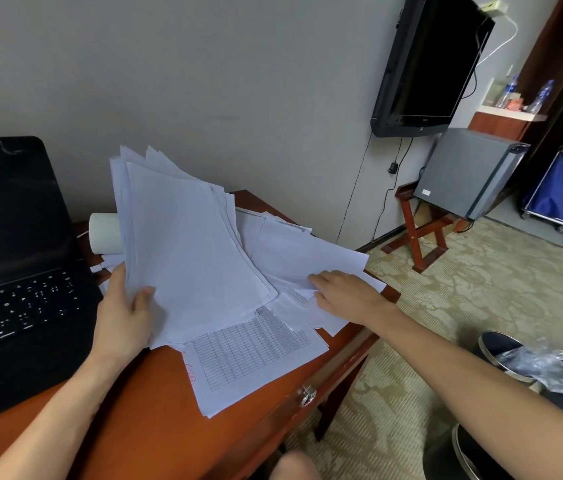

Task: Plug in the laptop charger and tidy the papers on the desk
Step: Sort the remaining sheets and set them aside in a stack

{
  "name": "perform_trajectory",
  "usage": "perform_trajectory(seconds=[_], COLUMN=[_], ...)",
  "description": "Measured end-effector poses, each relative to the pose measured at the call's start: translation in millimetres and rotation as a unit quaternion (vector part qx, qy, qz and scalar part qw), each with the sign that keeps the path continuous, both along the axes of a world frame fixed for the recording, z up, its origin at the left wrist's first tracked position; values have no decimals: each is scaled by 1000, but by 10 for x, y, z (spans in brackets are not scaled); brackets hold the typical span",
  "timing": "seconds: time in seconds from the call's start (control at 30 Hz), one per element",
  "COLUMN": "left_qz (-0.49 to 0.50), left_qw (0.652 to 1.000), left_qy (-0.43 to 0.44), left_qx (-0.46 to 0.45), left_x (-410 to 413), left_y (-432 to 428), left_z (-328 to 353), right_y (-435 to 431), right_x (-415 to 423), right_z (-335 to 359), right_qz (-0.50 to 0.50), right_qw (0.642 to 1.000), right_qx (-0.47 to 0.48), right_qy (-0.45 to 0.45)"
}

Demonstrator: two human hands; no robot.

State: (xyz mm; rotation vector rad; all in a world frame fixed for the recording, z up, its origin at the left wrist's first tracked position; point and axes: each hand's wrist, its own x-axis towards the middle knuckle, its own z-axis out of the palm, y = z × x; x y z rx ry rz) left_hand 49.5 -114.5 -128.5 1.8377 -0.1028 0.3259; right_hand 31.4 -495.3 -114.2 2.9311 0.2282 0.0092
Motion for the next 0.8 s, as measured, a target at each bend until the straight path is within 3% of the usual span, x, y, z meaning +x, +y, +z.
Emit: perform_trajectory(seconds=[0.33, 0.57, 0.7, 0.8], left_qz=[-5, 38, 30, 1], left_qw=[1000, 999, 998, 997], left_qy=[6, -9, -1, 26], left_qx=[-20, -28, -52, -79], left_x=[6, -73, -126, -208], left_y=[14, -12, -50, -125], left_z=[-3, 35, 32, 43], right_y=[89, -32, 138, 552], right_x=[-62, -279, -340, -339], right_z=[137, 302, 309, 329], right_qz=[-43, -115, -106, -75], right_qw=[995, 958, 883, 842], right_qx=[-16, 181, 418, 513], right_qy=[-84, -193, -186, -149])
